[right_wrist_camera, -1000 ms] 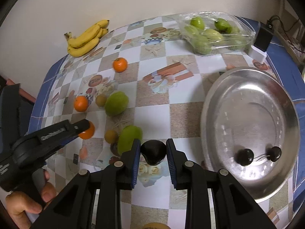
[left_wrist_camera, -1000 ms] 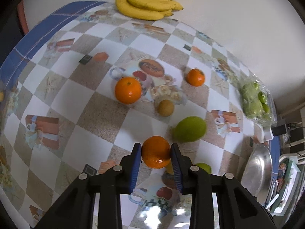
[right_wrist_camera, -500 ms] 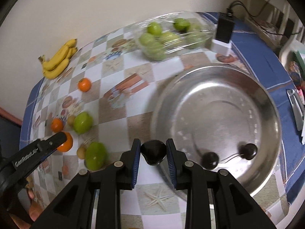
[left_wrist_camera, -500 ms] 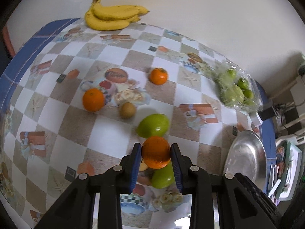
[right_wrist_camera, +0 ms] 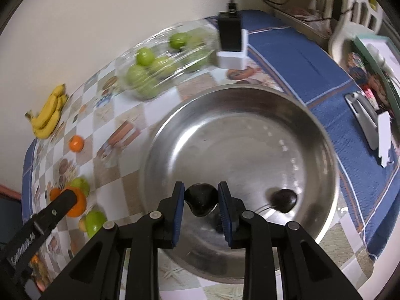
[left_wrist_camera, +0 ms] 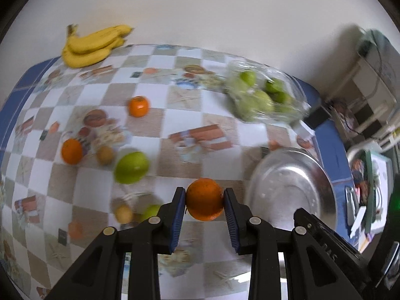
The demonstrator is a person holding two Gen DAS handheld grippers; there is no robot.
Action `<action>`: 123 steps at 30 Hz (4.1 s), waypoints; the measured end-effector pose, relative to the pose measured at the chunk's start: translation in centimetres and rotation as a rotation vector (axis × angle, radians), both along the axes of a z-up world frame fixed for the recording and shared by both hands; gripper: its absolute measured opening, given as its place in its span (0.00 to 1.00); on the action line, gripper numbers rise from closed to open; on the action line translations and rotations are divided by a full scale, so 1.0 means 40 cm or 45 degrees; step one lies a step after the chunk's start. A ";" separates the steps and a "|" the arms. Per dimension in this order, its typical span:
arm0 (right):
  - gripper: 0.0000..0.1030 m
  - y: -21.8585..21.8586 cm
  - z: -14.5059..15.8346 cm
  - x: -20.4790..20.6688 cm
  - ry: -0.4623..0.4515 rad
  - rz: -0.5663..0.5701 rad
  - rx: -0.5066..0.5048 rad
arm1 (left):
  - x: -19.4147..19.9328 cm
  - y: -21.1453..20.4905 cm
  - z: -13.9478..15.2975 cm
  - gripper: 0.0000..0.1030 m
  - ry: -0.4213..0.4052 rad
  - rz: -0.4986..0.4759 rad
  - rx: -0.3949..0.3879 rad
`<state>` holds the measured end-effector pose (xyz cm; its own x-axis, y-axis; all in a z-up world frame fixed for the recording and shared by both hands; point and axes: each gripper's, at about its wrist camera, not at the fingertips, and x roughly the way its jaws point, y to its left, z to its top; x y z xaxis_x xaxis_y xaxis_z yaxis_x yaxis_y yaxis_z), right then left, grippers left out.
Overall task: Organize fruits
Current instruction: 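Carry the plum and the tangerine over the steel bowl with both tools, then open the right tool releasing the plum while the left tool releases the tangerine into the bowl, then move both open tools back from the bowl toward the fruit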
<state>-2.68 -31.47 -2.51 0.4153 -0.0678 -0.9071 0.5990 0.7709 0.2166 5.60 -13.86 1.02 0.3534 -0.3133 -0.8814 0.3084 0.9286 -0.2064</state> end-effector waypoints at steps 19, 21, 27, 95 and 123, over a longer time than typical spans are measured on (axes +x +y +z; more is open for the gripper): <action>0.28 -0.129 -0.050 -0.037 0.022 -0.162 0.017 | -0.063 -0.224 -0.089 0.33 0.031 -0.274 0.055; 0.28 -0.132 -0.061 -0.034 0.037 -0.160 0.019 | -0.065 -0.229 -0.105 0.33 0.050 -0.282 0.063; 0.28 -0.138 -0.090 -0.029 0.072 -0.167 0.033 | -0.068 -0.239 -0.143 0.33 0.087 -0.302 0.094; 0.97 0.216 0.012 0.186 -0.105 0.388 -0.056 | 0.192 0.405 -0.019 1.00 -0.081 0.536 0.227; 1.00 0.470 -0.083 0.383 0.032 0.709 -0.049 | 0.280 0.454 -0.105 1.00 -0.016 0.422 0.197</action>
